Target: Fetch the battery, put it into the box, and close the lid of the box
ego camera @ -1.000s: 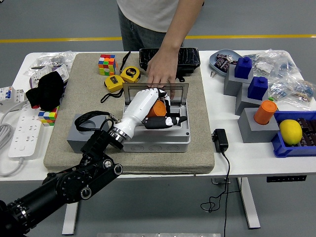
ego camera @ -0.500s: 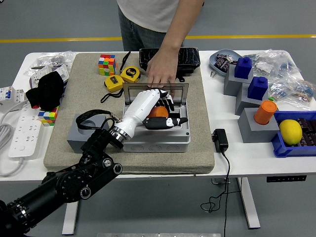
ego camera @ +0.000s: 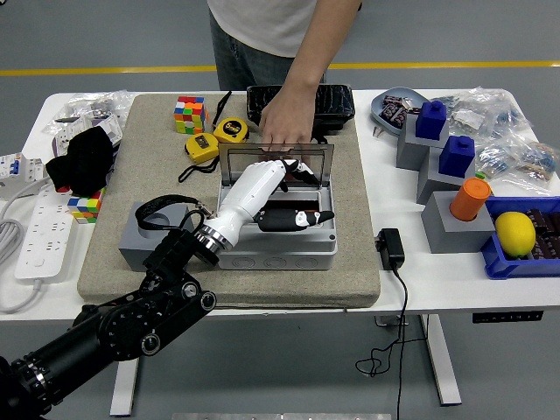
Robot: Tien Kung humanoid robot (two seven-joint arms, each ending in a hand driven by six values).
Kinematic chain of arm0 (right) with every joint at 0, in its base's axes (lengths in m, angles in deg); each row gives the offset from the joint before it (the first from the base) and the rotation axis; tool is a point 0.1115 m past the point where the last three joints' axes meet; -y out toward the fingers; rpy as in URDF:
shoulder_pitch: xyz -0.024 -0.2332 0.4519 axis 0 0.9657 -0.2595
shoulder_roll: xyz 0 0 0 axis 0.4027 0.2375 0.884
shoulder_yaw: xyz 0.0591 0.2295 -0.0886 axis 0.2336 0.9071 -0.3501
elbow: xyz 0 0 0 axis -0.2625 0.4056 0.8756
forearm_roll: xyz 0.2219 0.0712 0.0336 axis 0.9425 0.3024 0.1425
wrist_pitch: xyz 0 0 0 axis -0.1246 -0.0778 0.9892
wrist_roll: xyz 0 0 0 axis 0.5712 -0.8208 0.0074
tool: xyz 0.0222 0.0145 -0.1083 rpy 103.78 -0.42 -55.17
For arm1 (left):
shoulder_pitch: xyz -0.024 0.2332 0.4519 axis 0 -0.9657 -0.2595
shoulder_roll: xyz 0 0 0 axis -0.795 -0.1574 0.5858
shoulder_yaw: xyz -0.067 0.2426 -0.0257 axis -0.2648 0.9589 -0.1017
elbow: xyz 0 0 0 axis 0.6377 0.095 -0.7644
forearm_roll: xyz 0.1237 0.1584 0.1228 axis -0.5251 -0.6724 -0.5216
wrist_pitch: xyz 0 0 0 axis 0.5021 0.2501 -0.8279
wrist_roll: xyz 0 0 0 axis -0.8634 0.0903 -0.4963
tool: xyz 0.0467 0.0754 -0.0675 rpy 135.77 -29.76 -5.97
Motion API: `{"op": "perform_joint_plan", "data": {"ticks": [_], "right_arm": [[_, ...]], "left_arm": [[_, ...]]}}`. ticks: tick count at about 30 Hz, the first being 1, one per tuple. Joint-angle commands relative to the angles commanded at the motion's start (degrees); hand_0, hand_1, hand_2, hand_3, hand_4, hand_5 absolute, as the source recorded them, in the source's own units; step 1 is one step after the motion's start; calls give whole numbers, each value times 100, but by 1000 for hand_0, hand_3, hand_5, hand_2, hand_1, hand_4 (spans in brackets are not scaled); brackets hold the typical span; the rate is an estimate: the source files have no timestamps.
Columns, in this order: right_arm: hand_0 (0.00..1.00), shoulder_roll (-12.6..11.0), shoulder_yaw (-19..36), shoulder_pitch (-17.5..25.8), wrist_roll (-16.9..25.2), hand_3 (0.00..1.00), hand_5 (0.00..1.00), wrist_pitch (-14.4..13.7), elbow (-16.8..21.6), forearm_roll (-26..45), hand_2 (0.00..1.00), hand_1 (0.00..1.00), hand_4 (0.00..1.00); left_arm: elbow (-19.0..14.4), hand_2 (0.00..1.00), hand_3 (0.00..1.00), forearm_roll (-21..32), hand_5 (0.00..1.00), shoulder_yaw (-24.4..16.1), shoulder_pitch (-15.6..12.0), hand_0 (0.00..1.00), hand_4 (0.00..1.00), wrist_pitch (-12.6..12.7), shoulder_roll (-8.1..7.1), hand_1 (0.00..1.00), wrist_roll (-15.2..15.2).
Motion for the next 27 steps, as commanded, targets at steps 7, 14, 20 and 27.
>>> {"op": "perform_joint_plan", "data": {"ticks": [7,14,20,27], "right_arm": [[916,-2,10,8,-3,844,998,-3,0,-6,828,886,998],[915,0,2,2,-1,844,998,1,0,14,828,886,998],[915,1,0,-6,0,844,998,6,0,19,828,886,998],[915,7,-2,-16,4,844,998,8,0,23,828,884,998]], "left_arm": [[-260,488,497,-52,676,0,-36,312,998,71,-51,451,41],[-899,392,410,-101,695,2,-39,274,998,226,-159,355,144],[-1314,385,400,-254,699,-50,119,276,998,275,-256,351,118],[-1199,548,540,-689,710,-411,405,365,998,2,-387,562,-224]]}}
